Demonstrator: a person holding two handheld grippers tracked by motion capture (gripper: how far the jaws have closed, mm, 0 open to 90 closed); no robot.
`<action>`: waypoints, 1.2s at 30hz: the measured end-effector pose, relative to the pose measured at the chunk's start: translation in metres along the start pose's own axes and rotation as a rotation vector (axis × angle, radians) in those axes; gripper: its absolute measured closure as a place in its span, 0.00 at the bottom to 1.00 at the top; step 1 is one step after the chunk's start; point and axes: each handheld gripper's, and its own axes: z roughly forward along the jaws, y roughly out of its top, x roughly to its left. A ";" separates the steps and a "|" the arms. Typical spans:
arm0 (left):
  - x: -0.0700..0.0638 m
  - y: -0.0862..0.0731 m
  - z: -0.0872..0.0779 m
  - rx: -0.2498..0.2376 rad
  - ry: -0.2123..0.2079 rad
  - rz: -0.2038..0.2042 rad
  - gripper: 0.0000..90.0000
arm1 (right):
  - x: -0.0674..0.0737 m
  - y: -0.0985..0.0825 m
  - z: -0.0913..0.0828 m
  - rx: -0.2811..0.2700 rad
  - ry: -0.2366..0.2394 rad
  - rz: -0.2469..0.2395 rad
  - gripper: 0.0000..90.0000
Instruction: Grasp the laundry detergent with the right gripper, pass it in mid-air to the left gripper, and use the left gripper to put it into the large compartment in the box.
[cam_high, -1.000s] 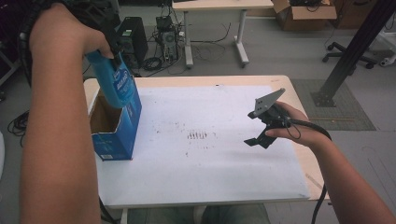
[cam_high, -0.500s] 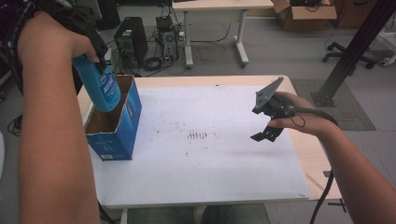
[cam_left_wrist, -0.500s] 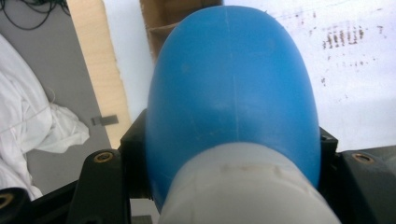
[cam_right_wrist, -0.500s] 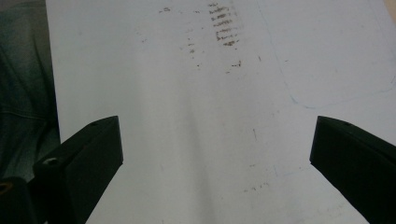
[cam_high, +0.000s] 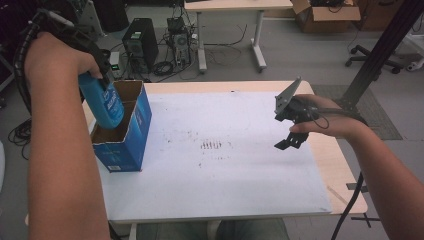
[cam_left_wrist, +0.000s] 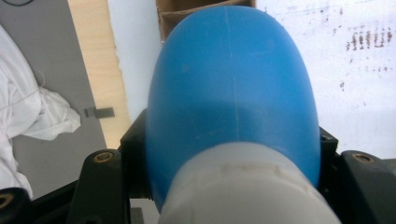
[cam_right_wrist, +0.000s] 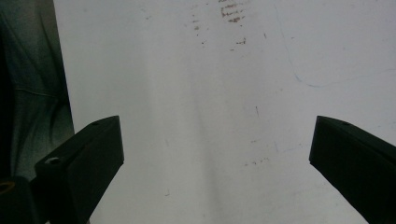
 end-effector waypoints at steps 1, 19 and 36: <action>0.001 0.000 0.003 0.001 0.000 -0.004 0.43 | 0.000 0.000 -0.001 0.000 -0.001 0.003 0.03; 0.004 0.004 0.046 0.037 -0.011 -0.003 0.43 | 0.002 0.001 0.005 0.016 0.012 0.000 0.04; 0.004 0.003 0.096 0.071 -0.027 -0.006 0.43 | 0.003 0.000 0.008 0.017 0.014 0.000 0.04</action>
